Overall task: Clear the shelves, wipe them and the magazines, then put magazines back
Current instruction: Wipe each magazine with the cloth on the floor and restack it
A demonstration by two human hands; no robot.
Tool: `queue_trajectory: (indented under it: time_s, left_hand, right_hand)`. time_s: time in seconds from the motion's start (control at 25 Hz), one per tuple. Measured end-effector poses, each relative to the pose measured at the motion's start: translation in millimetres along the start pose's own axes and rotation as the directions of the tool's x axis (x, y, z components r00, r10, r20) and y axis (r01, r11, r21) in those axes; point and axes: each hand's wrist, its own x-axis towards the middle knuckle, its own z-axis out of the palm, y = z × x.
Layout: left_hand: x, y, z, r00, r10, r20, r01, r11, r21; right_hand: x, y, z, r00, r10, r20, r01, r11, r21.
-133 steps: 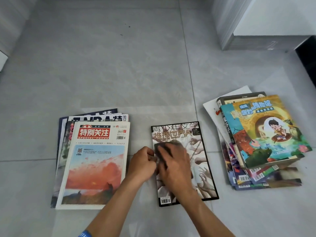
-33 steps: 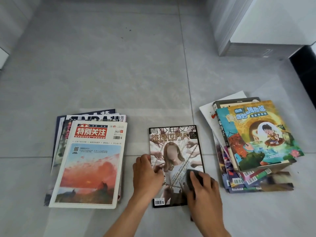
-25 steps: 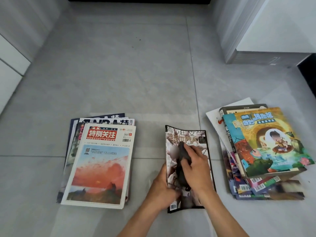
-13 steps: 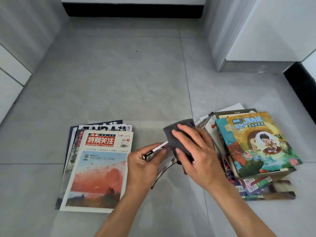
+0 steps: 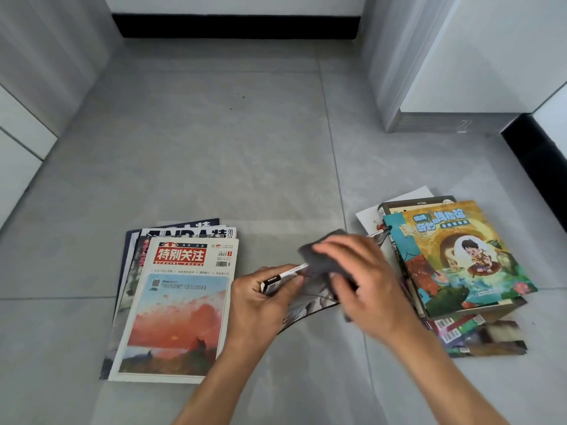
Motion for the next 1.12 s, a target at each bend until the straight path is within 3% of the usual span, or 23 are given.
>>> queue_trajectory:
  time_s: [0.16,0.4,0.48,0.64,0.72,0.76,0.8,0.84,0.88,0.92,0.96,1.0,1.04,1.08,1.12]
  left_hand:
    - [-1,2,-7,0.999,-0.028,0.021,0.028,1.000,-0.012]
    - [3,10,-5,0.990,0.090,0.108,-0.102,0.988,0.116]
    - [-1,8,-9,0.998,0.022,0.067,-0.025,0.998,0.057]
    - [-4,5,-16,0.995,-0.086,0.043,0.088,0.995,-0.038]
    - [-5,10,-15,0.997,-0.075,0.030,0.076,0.996,-0.054]
    - [-4,13,-13,0.999,-0.050,0.001,0.050,0.996,-0.067]
    - [-3,17,-10,0.999,-0.016,-0.038,0.013,0.997,-0.080]
    - [-2,21,-5,0.997,0.034,-0.076,-0.039,0.997,-0.074]
    - [-1,24,1,0.988,0.127,-0.084,-0.129,0.991,-0.023]
    - [-2,26,7,0.962,0.269,-0.040,-0.266,0.961,0.080]
    - [-4,26,13,0.907,0.418,0.053,-0.420,0.885,0.203]
    - [-7,25,19,0.833,0.527,0.167,-0.552,0.786,0.279]
    - [-11,21,24,0.775,0.577,0.258,-0.632,0.705,0.323]
    - [-14,16,28,0.741,0.590,0.319,-0.671,0.655,0.347]
    - [-16,9,30,0.722,0.592,0.358,-0.692,0.621,0.369]
  right_hand:
    - [-1,70,-32,0.952,0.301,0.048,-0.296,0.951,-0.093]
    - [3,-28,6,0.997,-0.017,0.076,0.013,0.999,0.049]
    - [1,-9,-1,0.995,-0.003,0.099,-0.004,0.998,0.069]
    - [-13,81,-30,0.960,0.231,0.157,-0.214,0.970,-0.116]
    - [-17,92,-35,0.939,0.344,0.008,-0.341,0.933,-0.113]
    - [-19,89,-31,0.900,0.415,-0.137,-0.422,0.907,-0.023]
    - [-18,77,-24,0.818,0.499,-0.287,-0.485,0.866,0.122]
    - [-16,62,-14,0.707,0.602,-0.372,-0.515,0.798,0.313]
    - [-13,45,-5,0.598,0.716,-0.361,-0.492,0.683,0.540]
    - [-8,26,1,0.513,0.826,-0.234,-0.423,0.480,0.769]
    - [-3,10,6,0.475,0.880,0.002,-0.354,0.190,0.916]
    - [2,-4,7,0.478,0.843,0.245,-0.328,-0.087,0.941]
    - [6,-15,4,0.469,0.780,0.415,-0.355,-0.264,0.897]
    - [6,-23,2,0.472,0.716,0.515,-0.381,-0.361,0.851]
    - [6,-26,0,0.480,0.678,0.556,-0.415,-0.383,0.825]
